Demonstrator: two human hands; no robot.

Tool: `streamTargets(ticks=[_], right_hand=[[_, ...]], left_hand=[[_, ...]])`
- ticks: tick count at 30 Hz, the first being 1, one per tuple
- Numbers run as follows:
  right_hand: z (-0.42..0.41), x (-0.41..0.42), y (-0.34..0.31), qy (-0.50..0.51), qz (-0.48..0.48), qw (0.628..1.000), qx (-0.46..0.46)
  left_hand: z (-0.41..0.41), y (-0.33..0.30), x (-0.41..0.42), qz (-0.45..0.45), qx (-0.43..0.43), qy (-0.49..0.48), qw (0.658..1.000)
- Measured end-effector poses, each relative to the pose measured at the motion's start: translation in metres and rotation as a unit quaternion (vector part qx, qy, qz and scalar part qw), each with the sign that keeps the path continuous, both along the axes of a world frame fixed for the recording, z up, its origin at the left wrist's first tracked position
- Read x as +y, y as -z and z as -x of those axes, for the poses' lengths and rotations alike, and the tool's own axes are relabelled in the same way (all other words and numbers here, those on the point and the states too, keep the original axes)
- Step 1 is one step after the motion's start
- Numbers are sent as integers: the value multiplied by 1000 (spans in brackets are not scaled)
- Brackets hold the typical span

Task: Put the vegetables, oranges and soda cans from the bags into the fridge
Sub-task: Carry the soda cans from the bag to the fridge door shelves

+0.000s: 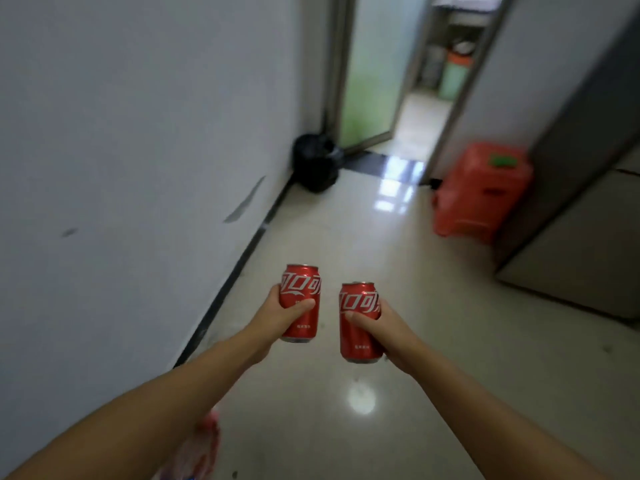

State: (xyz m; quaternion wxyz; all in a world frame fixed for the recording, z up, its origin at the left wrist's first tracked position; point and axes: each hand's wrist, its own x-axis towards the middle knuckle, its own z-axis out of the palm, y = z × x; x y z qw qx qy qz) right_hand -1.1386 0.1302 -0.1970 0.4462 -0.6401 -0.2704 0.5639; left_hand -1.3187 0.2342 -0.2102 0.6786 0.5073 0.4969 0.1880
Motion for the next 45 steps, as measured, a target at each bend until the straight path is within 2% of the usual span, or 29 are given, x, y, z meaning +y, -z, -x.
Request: streamTargets(ticks=[6, 12, 18, 24, 33, 41, 45], right_hand=[[-185, -145, -48, 180, -30, 981, -62], [-349, -303, -97, 325, -39, 935, -135], [-452, -365, -141, 399, -96, 896, -172], [-554, -360, -178, 381, -144, 891, -198], [-726, -280, -262, 392, -209, 859, -254], [-836, -175, -340, 330, -359, 829, -275], [-883, -106, -371, 286, -426, 817, -265]], left_hand=[[-219, -49, -81, -23, -64, 120, 990], [-407, -83, -202, -46, -95, 252, 962], [-542, -137, -268, -89, -155, 329, 927], [-658, -182, -251, -149, -178, 344, 910], [-824, -280, -175, -248, -230, 362, 868], [-901, -368, -123, -365, -306, 248, 843], [-929, -396, -92, -445, -304, 171, 825]])
